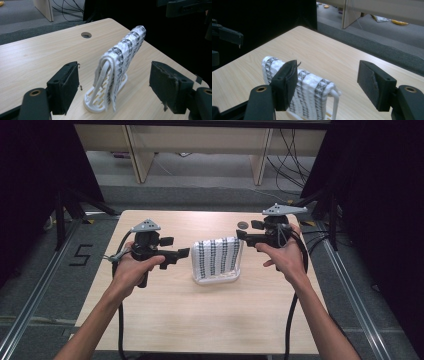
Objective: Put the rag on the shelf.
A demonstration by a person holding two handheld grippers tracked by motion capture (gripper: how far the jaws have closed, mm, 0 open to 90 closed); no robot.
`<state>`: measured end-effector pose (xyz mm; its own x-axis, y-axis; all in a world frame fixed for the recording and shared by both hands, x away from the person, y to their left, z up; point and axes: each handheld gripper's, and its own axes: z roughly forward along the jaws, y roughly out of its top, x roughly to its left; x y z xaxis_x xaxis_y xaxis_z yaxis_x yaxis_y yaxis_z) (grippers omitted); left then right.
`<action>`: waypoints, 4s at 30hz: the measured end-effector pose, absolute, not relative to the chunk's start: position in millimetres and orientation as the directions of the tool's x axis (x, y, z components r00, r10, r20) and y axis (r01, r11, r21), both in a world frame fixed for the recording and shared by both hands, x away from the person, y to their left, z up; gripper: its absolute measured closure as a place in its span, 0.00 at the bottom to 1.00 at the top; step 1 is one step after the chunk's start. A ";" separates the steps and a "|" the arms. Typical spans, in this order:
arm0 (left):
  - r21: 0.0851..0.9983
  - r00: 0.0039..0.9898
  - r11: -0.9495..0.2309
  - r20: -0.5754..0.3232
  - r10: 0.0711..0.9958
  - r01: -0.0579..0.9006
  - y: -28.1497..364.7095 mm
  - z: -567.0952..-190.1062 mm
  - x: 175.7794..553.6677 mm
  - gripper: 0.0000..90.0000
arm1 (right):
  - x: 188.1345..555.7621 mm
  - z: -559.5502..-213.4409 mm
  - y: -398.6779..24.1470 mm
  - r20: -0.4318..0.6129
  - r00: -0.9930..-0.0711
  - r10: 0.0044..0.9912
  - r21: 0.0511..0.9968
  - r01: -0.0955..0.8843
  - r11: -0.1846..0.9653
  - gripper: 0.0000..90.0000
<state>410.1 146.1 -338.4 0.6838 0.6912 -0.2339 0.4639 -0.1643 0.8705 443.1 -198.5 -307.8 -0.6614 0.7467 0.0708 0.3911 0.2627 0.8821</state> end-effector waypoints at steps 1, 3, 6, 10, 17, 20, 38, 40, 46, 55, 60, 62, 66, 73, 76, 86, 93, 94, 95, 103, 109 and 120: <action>0.869 0.685 -0.171 -0.231 0.691 0.465 146.6 -338.3 408.6 0.26 | 440.5 -307.1 -198.6 0.079 -0.653 0.753 0.878 0.404 0.257 0.37; 0.872 0.688 -0.168 -0.229 0.688 0.459 147.4 -338.9 404.9 0.26 | 437.8 -307.3 -199.0 0.069 -0.657 0.751 0.881 0.394 0.264 0.37; 0.875 0.691 -0.166 -0.228 0.686 0.454 148.6 -339.3 400.9 0.25 | 434.3 -307.7 -200.0 0.060 -0.667 0.743 0.887 0.376 0.266 0.37; 0.877 0.697 -0.170 -0.224 0.681 0.448 150.1 -341.6 394.1 0.25 | 427.1 -307.4 -200.9 0.073 -0.668 0.740 0.885 0.386 0.261 0.37; 0.878 0.709 -0.183 -0.218 0.671 0.443 151.0 -347.3 384.0 0.25 | 415.4 -310.5 -204.0 0.061 -0.672 0.738 0.884 0.379 0.273 0.36; 0.882 0.712 -0.173 -0.222 0.667 0.438 151.4 -349.0 380.0 0.25 | 413.0 -312.3 -204.6 0.056 -0.674 0.736 0.887 0.372 0.273 0.36; 0.879 0.729 -0.189 -0.224 0.647 0.438 153.6 -365.3 361.6 0.21 | 396.8 -322.9 -201.5 0.075 -0.695 0.715 0.888 0.373 0.269 0.28; 0.880 0.732 -0.188 -0.225 0.643 0.436 155.0 -367.9 359.0 0.21 | 393.7 -324.0 -202.3 0.073 -0.692 0.718 0.884 0.379 0.275 0.28; 0.876 0.739 -0.195 -0.232 0.633 0.442 158.9 -375.2 348.2 0.21 | 388.1 -329.6 -206.3 0.069 -0.699 0.712 0.889 0.368 0.274 0.28; 0.876 0.756 -0.214 -0.222 0.616 0.432 156.0 -388.3 334.2 0.21 | 376.3 -340.2 -209.1 0.093 -0.701 0.707 0.888 0.380 0.260 0.29; 0.877 0.761 -0.234 -0.200 0.618 0.421 153.8 -391.6 329.1 0.21 | 370.0 -343.6 -208.2 0.100 -0.703 0.704 0.888 0.383 0.256 0.29; 0.880 0.765 -0.243 -0.186 0.616 0.409 153.3 -393.7 325.8 0.21 | 369.2 -345.1 -207.1 0.105 -0.718 0.688 0.890 0.376 0.257 0.28; 0.884 0.766 -0.237 -0.184 0.616 0.403 154.0 -397.9 319.8 0.21 | 364.9 -347.6 -207.0 0.104 -0.711 0.696 0.886 0.384 0.261 0.29; 0.881 0.771 -0.293 -0.118 0.625 0.373 158.3 -406.6 310.1 0.21 | 355.5 -354.1 -206.8 0.092 -0.720 0.688 0.885 0.375 0.274 0.28; 0.883 0.771 -0.279 -0.131 0.624 0.376 163.5 -411.4 307.5 0.21 | 351.9 -356.8 -207.7 0.071 -0.718 0.692 0.889 0.361 0.283 0.28; 0.881 0.761 -0.274 -0.135 0.635 0.385 168.1 -422.4 298.8 0.21 | 343.4 -370.1 -209.0 0.089 -0.707 0.702 0.874 0.393 0.285 0.27; 0.879 0.769 -0.283 -0.135 0.625 0.384 169.6 -431.5 293.4 0.21 | 336.6 -379.8 -212.6 0.090 -0.704 0.704 0.869 0.400 0.289 0.27; 0.874 0.767 -0.295 -0.126 0.630 0.386 170.1 -432.2 291.8 0.21 | 334.6 -381.4 -212.8 0.092 -0.708 0.700 0.867 0.403 0.294 0.27; 0.876 0.767 -0.292 -0.126 0.629 0.384 170.4 -433.6 290.9 0.21 | 333.3 -382.8 -213.3 0.081 -0.707 0.703 0.867 0.397 0.300 0.27; 0.882 0.761 -0.268 -0.141 0.634 0.387 174.2 -441.9 284.4 0.21 | 321.1 -395.2 -214.3 0.081 -0.711 0.699 0.863 0.401 0.308 0.26; 0.878 0.765 -0.272 -0.148 0.627 0.393 174.2 -450.2 280.3 0.21 | 315.4 -402.3 -213.3 0.063 -0.724 0.687 0.870 0.376 0.317 0.26; 0.869 0.769 -0.283 -0.159 0.619 0.407 173.0 -461.7 271.9 0.21 | 303.0 -414.3 -211.4 0.131 -0.719 0.683 0.852 0.433 0.292 0.26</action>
